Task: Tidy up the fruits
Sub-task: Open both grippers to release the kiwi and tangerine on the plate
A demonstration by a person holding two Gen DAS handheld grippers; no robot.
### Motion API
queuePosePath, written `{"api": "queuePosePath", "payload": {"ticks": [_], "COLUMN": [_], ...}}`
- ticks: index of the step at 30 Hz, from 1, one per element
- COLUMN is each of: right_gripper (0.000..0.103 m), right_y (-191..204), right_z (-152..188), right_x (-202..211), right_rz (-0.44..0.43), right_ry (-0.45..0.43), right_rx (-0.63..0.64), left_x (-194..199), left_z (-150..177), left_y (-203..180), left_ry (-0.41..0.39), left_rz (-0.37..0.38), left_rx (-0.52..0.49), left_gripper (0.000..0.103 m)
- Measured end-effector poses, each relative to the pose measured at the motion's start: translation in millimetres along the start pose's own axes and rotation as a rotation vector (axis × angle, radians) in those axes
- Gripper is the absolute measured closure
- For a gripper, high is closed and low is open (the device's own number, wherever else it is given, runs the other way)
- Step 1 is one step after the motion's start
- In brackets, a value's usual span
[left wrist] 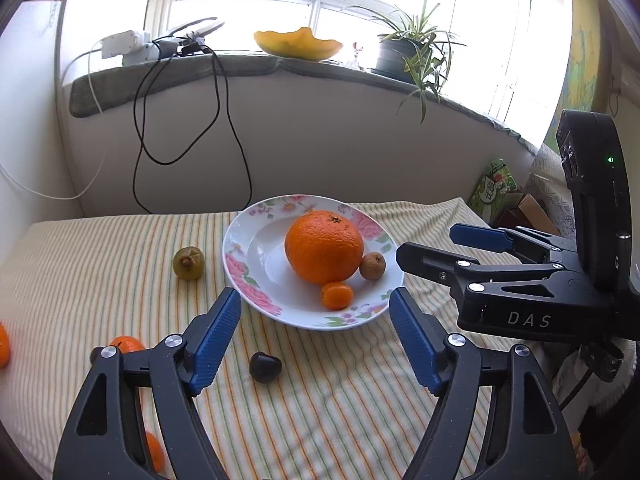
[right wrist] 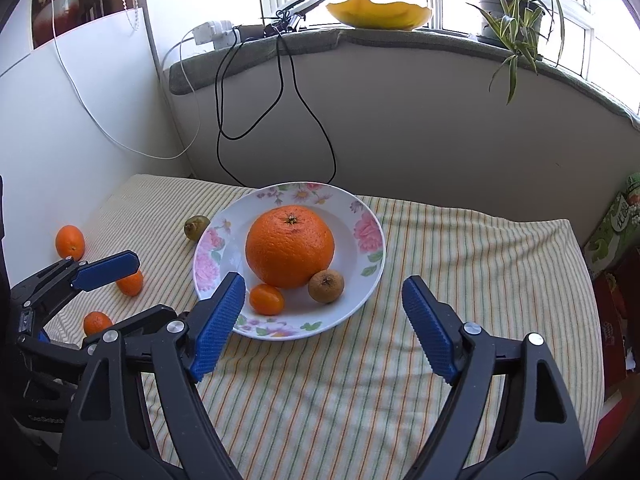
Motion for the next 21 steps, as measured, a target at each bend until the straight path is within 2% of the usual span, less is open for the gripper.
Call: {"api": "queuePosePath", "payload": {"ticks": [10,21], "right_gripper": [0.016,0.016], "right_y": [36,92], "right_z": [1,5], "right_x": [9,3], "right_rz": [-0.043,-0.132], "right_ry": [0.005,0.031], "right_rx": [0.039,0.082], "left_x": [30,66], "left_z": [6,23], "left_y": [17,57], "left_ry": [-0.020,-0.053], "left_rz": [-0.062,-0.131], "left_rx": [0.029,0.082], "left_gripper": [0.022,0.022]}}
Point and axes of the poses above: each gripper's, at about its wrist camera, not at the fingertips, and x roughly against the way its jaws point, y to its left, z to its underside, the point moved 5 cm from there along -x, roughly the way its jaws point, and after that the axes turned 14 degrees about -x, right-handed, at the moved point
